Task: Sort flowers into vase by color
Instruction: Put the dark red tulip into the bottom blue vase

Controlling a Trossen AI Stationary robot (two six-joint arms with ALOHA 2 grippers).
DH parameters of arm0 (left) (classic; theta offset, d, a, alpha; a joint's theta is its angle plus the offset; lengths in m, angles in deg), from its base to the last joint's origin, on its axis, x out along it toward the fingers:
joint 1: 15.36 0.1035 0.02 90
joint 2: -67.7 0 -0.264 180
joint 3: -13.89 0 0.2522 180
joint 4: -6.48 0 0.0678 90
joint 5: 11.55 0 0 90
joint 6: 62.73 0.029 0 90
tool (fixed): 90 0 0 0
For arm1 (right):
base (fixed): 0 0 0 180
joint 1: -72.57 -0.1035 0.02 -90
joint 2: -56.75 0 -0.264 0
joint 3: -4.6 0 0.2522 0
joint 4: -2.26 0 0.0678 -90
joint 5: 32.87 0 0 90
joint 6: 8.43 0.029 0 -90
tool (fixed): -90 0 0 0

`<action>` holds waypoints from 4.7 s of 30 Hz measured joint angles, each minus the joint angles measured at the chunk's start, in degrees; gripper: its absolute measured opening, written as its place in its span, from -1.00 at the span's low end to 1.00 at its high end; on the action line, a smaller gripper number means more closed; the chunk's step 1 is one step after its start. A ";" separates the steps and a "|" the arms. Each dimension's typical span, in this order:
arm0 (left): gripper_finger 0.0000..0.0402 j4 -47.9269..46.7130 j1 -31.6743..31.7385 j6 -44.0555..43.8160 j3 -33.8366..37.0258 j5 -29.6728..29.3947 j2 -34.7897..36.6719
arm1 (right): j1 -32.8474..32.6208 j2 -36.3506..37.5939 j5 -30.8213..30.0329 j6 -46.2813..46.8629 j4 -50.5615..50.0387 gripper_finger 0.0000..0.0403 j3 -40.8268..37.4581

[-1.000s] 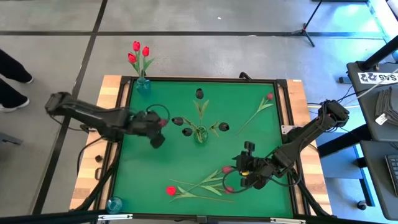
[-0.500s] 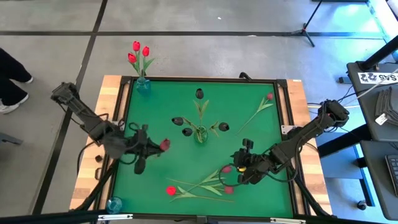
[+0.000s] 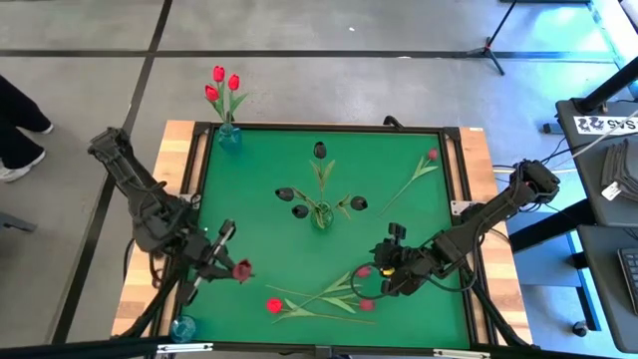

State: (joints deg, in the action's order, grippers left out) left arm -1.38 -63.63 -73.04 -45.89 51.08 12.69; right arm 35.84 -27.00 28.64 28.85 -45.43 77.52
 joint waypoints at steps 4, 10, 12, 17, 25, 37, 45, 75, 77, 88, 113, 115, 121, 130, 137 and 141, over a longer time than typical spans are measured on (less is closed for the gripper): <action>-0.97 0.24 -0.81 0.02 0.00 -0.20 0.00 | 0.00 0.00 0.68 0.02 0.02 -0.26 0.00; -0.97 0.24 -0.96 0.02 0.00 -0.20 0.00 | 0.00 0.00 0.68 0.25 0.02 -0.26 0.00; -0.97 0.22 -0.96 0.02 0.00 0.02 0.00 | 0.00 0.00 0.69 0.79 0.02 -0.26 0.00; -0.97 0.94 -1.48 0.02 0.00 5.81 0.01 | 0.00 0.00 1.21 1.46 0.00 -0.26 0.00; -0.97 3.37 -5.11 4.78 0.00 11.91 1.37 | 0.00 0.00 1.57 1.44 0.00 -0.26 0.00; -0.97 1.89 -12.79 -3.22 0.09 7.96 5.58 | -0.04 0.48 -0.93 -1.77 -0.88 -0.26 4.84; -0.97 2.78 -19.12 -3.34 0.09 1.02 11.18 | -0.04 0.48 -0.23 0.45 -1.66 -0.26 5.35; -0.97 -4.78 -24.79 -11.77 0.04 2.96 3.09 | -7.30 0.08 -11.43 25.01 -2.00 -0.26 5.25; -0.96 -4.99 -25.37 -10.93 0.04 2.87 2.63 | -8.17 -0.21 -12.87 25.46 -1.74 -0.26 5.25; -0.61 -7.99 -25.40 -10.89 0.04 -2.06 1.75 | -8.90 -1.66 -15.52 25.29 1.00 -0.26 5.25; -0.18 -16.00 -25.42 -41.08 0.00 7.17 4.79 | -8.98 -1.66 -17.12 20.28 0.98 -0.20 5.25; -0.17 -17.84 -25.42 -41.97 0.00 6.99 5.20 | -8.98 -1.66 -17.60 19.42 0.96 -0.17 5.25; -0.17 -21.52 -25.92 -43.36 0.00 7.05 5.18 | -8.98 -1.66 -17.16 19.42 0.93 -0.07 5.25; -0.17 -24.65 -28.25 -49.81 -0.02 6.87 6.40 | -8.57 -1.66 -17.08 19.49 0.96 -0.05 5.25; -0.17 -32.37 -28.26 -57.10 -0.02 6.51 6.51 | -8.61 -1.66 -17.00 19.78 1.27 -0.05 5.25; -0.17 -34.87 -28.28 -58.88 -0.02 6.83 6.51 | -8.61 -1.66 -17.02 19.87 1.28 -0.05 5.25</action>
State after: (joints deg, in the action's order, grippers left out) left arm -36.25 -91.91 -131.92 -45.91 57.90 19.21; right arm 27.23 -28.66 11.62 48.71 -44.14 82.76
